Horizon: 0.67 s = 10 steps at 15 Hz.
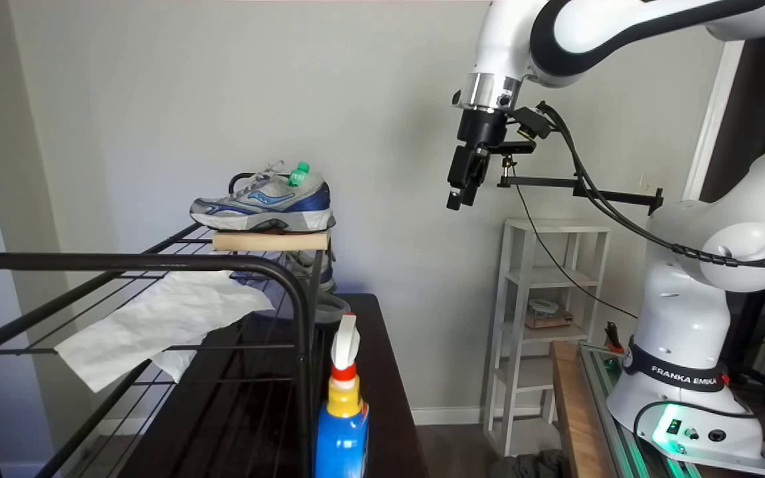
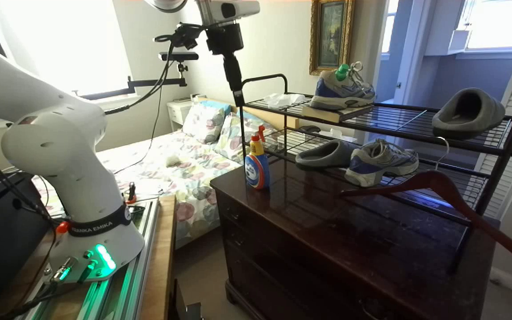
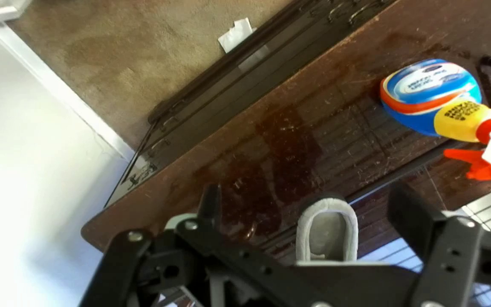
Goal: Move the tissue to the right then move the slipper to the left
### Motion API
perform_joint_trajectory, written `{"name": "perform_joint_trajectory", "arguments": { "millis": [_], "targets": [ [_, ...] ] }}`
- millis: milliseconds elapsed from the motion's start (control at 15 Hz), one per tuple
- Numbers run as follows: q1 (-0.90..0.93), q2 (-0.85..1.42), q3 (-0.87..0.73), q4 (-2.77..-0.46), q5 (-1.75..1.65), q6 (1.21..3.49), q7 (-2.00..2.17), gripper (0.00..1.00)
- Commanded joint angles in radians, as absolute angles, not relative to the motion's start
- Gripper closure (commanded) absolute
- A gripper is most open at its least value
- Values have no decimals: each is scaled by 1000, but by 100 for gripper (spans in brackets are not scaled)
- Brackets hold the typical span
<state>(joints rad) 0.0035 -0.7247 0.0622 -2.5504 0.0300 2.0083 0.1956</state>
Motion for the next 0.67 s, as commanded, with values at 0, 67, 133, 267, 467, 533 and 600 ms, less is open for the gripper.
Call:
{"name": "perform_joint_trajectory", "arguments": {
  "millis": [0, 67, 133, 267, 467, 533, 600],
  "targets": [
    [-4, -651, 86, -2460, 3, 2106, 178, 0],
    [1, -623, 90, -2428, 4, 2132, 172, 0],
    [2, -602, 98, -2403, 2, 2153, 173, 0],
    [16, -537, 127, -2343, 5, 2186, 178, 0],
    [63, -411, 173, -2234, 26, 2215, 168, 0],
    [84, -374, 180, -2201, 38, 2221, 153, 0],
    [117, -333, 177, -2167, 64, 2231, 113, 0]
  ]
}}
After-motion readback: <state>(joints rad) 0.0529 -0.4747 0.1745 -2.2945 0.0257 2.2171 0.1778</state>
